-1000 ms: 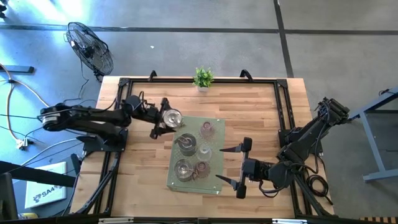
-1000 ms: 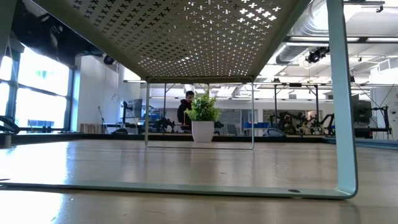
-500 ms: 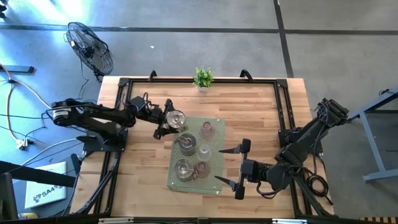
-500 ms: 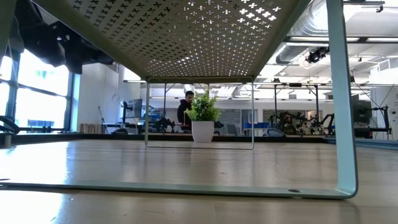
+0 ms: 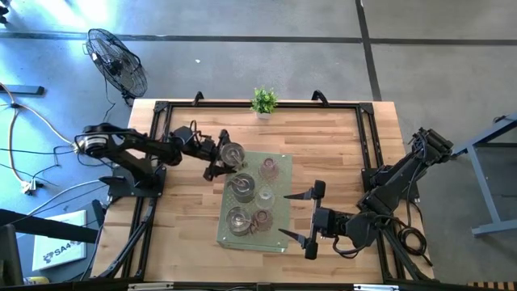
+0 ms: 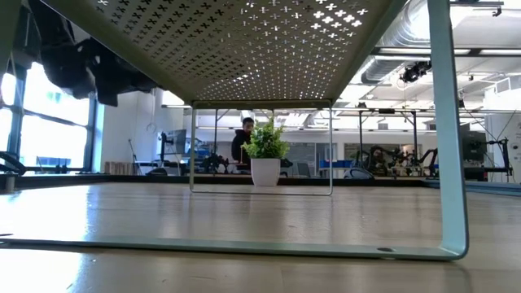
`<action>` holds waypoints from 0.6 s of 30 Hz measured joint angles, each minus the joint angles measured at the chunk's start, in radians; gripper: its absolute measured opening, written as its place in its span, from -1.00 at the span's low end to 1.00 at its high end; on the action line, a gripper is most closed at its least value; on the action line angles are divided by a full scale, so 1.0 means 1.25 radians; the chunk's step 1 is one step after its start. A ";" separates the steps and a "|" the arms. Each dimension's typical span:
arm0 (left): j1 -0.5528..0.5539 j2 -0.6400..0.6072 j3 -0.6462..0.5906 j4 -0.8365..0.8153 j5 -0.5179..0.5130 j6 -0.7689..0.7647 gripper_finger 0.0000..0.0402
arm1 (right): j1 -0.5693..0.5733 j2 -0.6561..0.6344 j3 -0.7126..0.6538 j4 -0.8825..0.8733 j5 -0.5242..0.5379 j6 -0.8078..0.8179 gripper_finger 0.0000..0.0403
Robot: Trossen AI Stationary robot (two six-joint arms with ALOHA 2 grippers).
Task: Pick & Place candle stick holders
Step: Put the green scented candle on the shelf aligned with the purple candle holder
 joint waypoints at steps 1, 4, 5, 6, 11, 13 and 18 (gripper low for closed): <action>0.000 0.005 0.007 0.004 0.012 0.000 0.74 | 0.000 0.000 0.000 0.000 0.000 0.000 0.93; 0.000 0.025 0.033 0.010 0.037 -0.004 0.74 | 0.000 0.000 0.000 0.000 0.000 0.000 0.93; 0.000 0.035 0.040 0.006 0.039 -0.010 0.74 | 0.000 0.000 0.000 0.000 0.000 0.000 0.93; 0.000 0.045 0.045 0.001 0.042 -0.019 0.74 | 0.000 0.000 0.000 0.000 0.000 0.000 0.93; 0.000 0.077 0.055 0.005 0.045 -0.022 0.74 | 0.000 0.000 0.000 0.000 0.000 0.002 0.93; 0.000 0.089 0.055 0.007 0.045 -0.022 0.74 | 0.000 0.000 0.000 0.000 0.000 0.002 0.93; 0.000 0.112 0.055 0.028 0.050 -0.023 0.74 | 0.000 0.000 0.000 -0.003 0.000 0.002 0.93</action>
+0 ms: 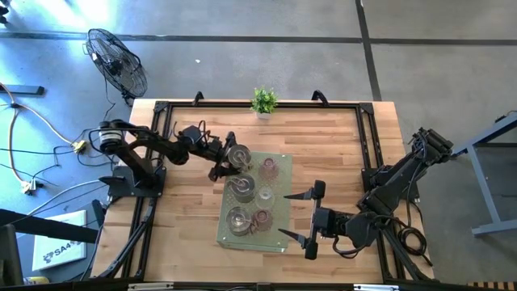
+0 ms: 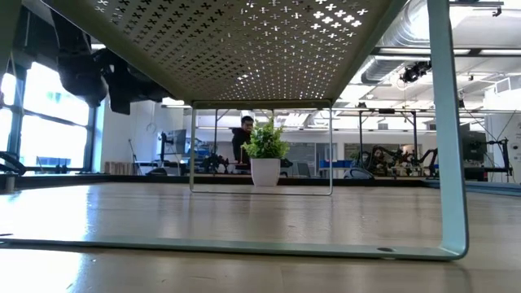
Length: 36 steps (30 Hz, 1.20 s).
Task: Pick & Place candle stick holders
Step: Put the green scented candle on the shelf aligned with the purple candle holder
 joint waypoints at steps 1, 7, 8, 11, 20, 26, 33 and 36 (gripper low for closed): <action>0.000 0.004 0.001 0.002 0.000 0.003 0.74 | 0.000 0.000 0.000 -0.001 0.000 0.000 0.93; 0.000 0.008 0.001 0.004 0.011 0.003 0.74 | 0.000 0.000 0.000 -0.001 0.000 0.000 0.93; 0.000 0.008 0.001 0.004 0.014 0.002 0.74 | 0.000 0.000 0.000 -0.001 0.000 0.000 0.93; -0.001 0.008 0.001 0.005 0.020 0.001 0.74 | 0.000 0.000 0.000 -0.001 0.000 -0.001 0.93; -0.001 0.009 0.030 -0.035 0.023 -0.019 0.74 | 0.000 0.000 0.000 -0.003 0.008 -0.002 0.93; -0.012 0.009 0.049 -0.074 0.039 -0.007 0.74 | 0.000 0.000 0.000 -0.008 0.009 0.000 0.93; -0.012 0.008 0.051 -0.089 0.039 0.004 0.74 | 0.000 0.000 0.000 -0.015 0.009 0.004 0.93; -0.012 0.008 0.051 -0.092 0.040 0.004 0.74 | 0.000 0.000 0.000 -0.015 0.009 0.004 0.93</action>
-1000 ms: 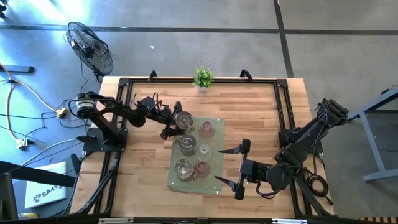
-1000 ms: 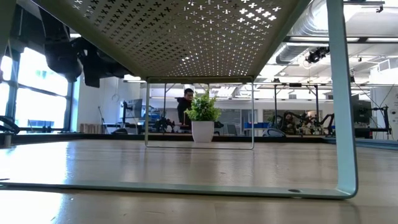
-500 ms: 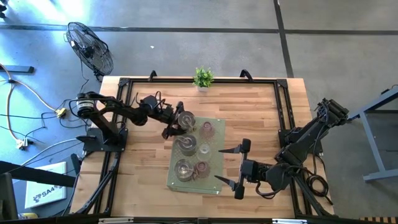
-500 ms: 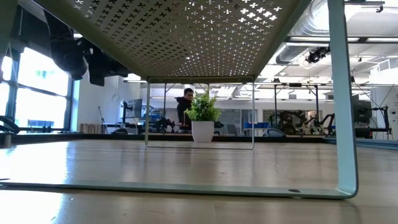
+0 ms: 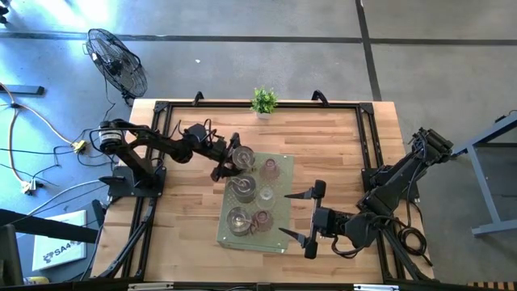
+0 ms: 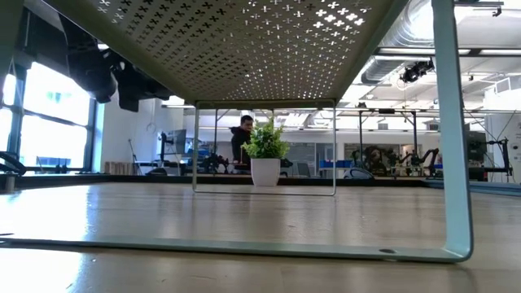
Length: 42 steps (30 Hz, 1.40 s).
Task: Pick & Place candle stick holders
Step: Put the green scented candle on the shelf aligned with the purple candle holder
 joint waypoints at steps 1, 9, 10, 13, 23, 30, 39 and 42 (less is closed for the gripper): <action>0.000 0.000 0.000 -0.001 0.005 0.001 0.74 | 0.000 0.000 0.000 0.000 0.000 0.000 0.93; 0.001 0.000 0.000 -0.005 0.060 0.011 0.74 | 0.000 0.000 0.000 -0.001 0.000 0.000 0.93; 0.001 0.000 0.000 -0.005 0.060 0.011 0.74 | 0.000 0.000 0.000 -0.001 0.000 0.000 0.93; 0.001 0.000 0.000 -0.005 0.061 0.011 0.74 | 0.000 0.000 0.000 -0.001 0.000 0.000 0.93; 0.001 0.001 0.007 0.001 0.066 -0.004 0.74 | 0.000 0.000 0.000 -0.021 0.000 0.018 0.93; 0.001 0.003 0.037 -0.008 0.083 -0.010 0.86 | 0.000 0.000 0.000 -0.026 0.005 0.021 0.93; 0.001 0.002 0.061 -0.002 0.156 -0.033 0.75 | 0.000 0.000 0.000 -0.036 0.005 0.038 0.93; 0.001 0.002 0.069 -0.001 0.158 -0.047 0.84 | 0.000 0.000 0.000 -0.037 0.005 0.042 0.93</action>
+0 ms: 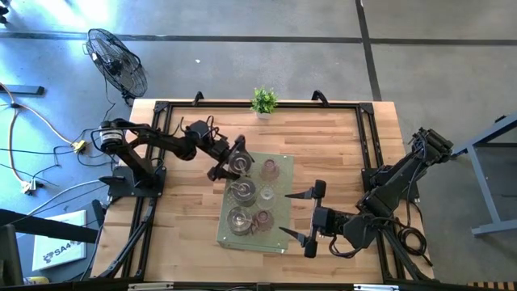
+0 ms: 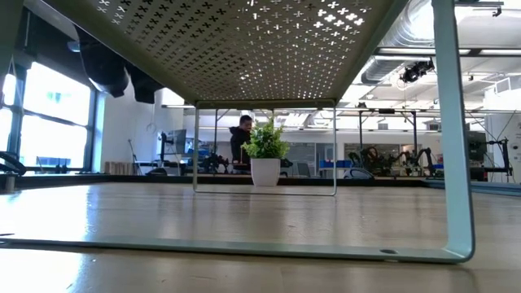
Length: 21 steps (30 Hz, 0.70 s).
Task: Pick & Place candle stick holders
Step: Put the green scented candle on the shelf aligned with the purple candle holder
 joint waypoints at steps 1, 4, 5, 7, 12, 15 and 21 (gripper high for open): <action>0.000 0.000 0.004 0.006 -0.001 0.000 0.89 | 0.000 0.000 0.000 -0.001 0.000 0.000 0.93; 0.000 -0.001 0.017 0.010 -0.001 -0.002 0.95 | 0.000 0.000 0.000 -0.006 0.000 0.005 0.93; 0.000 -0.001 0.021 0.008 -0.001 -0.006 0.93 | 0.000 0.000 0.000 -0.007 0.000 0.008 0.93; 0.000 -0.001 0.032 0.008 0.005 -0.025 0.89 | 0.000 0.000 0.000 -0.010 0.000 0.009 0.93; 0.000 -0.001 0.050 0.007 0.019 -0.045 0.87 | 0.000 0.000 0.000 -0.012 0.001 0.018 0.93; 0.000 -0.001 0.058 0.005 0.020 -0.045 0.87 | 0.000 0.000 0.000 -0.015 0.001 0.020 0.93; 0.000 -0.001 0.081 0.005 0.031 -0.045 0.87 | 0.002 0.000 0.000 -0.017 0.009 0.023 0.93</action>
